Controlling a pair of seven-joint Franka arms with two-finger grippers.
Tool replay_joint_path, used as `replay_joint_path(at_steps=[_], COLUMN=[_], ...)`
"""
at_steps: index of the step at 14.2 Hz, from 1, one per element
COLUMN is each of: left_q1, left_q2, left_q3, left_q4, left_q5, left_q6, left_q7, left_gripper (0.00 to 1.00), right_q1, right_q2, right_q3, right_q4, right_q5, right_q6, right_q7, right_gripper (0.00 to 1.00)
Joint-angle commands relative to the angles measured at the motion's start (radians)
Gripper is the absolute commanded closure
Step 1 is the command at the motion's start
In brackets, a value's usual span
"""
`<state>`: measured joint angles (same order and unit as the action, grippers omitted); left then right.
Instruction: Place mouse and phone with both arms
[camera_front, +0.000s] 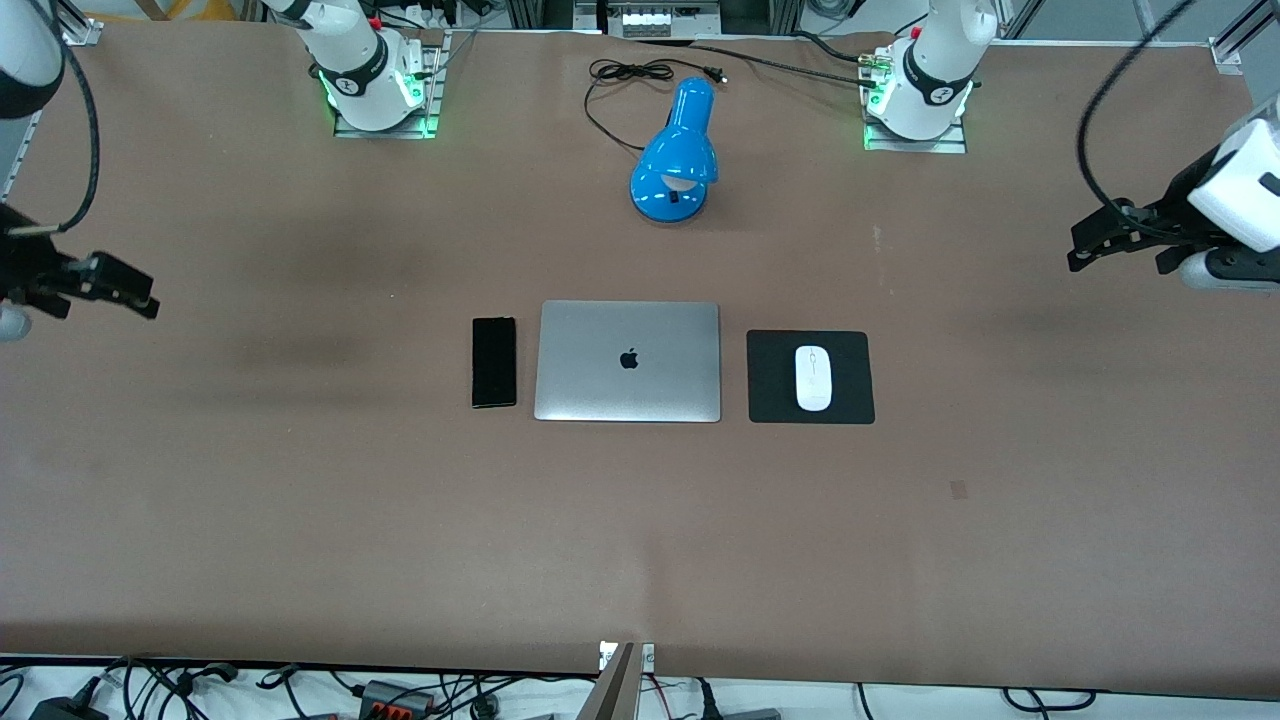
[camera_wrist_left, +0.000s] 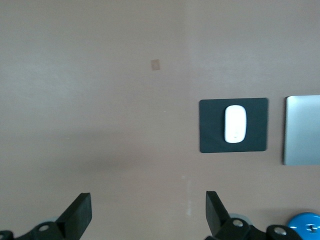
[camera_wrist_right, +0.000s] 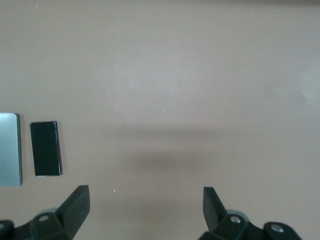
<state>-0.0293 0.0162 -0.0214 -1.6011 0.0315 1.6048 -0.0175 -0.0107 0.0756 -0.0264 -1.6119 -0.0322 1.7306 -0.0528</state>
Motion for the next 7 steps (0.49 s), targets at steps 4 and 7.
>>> replay_joint_path(at_steps=[4, 7], left_q1=[-0.003, 0.009], left_q2=[-0.004, -0.005], left_q3=[-0.026, -0.017], left_q4=[-0.013, -0.019], left_q5=[0.036, 0.034], left_q6=[0.038, 0.034], left_q7=[-0.002, 0.001], left_gripper=[0.0, 0.0], right_q1=[-0.009, -0.011], right_q2=[-0.174, -0.169], right_q3=[0.014, 0.014], right_q4=[-0.263, -0.224], right_q5=[-0.017, -0.014], right_q6=[0.106, 0.076], right_q7=[-0.015, -0.015], right_gripper=[0.0, 0.0])
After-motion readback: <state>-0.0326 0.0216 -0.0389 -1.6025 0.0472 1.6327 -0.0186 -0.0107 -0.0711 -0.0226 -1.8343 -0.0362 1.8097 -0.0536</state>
